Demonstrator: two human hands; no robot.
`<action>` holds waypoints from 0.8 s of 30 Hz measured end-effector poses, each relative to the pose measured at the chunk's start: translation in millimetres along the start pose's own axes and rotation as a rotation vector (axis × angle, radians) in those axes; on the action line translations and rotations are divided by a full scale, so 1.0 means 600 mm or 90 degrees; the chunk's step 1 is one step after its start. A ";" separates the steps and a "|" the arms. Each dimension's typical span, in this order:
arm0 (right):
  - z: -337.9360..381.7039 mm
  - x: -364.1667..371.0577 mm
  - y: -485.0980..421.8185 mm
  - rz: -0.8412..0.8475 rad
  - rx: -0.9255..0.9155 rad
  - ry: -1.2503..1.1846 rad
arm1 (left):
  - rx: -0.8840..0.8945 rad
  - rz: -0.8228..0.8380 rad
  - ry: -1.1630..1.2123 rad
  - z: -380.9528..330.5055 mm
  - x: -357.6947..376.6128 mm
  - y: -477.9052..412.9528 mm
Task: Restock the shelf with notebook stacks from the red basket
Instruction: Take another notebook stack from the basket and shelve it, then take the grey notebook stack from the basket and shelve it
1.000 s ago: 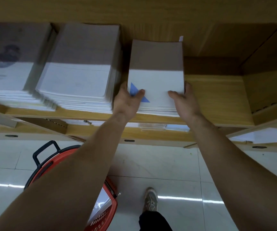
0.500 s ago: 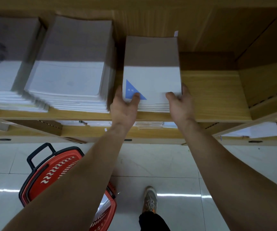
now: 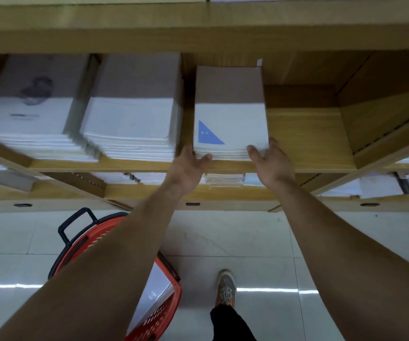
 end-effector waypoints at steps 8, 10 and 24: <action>-0.067 0.150 0.276 0.136 0.050 0.213 | -0.112 0.076 -0.111 0.284 -0.101 0.192; -0.071 0.217 0.337 0.194 0.068 0.214 | -0.133 0.101 -0.200 0.382 -0.141 0.221; -0.152 0.720 0.591 0.280 0.114 0.183 | -0.166 0.180 -0.365 0.907 -0.248 0.202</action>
Point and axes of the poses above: each hand's wrist, its own y-axis away from the middle knuckle, its own x-axis out of the palm, z = x × y, the point moved 5 cm from there along -y, towards the middle knuckle, and after that the axes turned 10 degrees about -z, right-handed, at the moved point
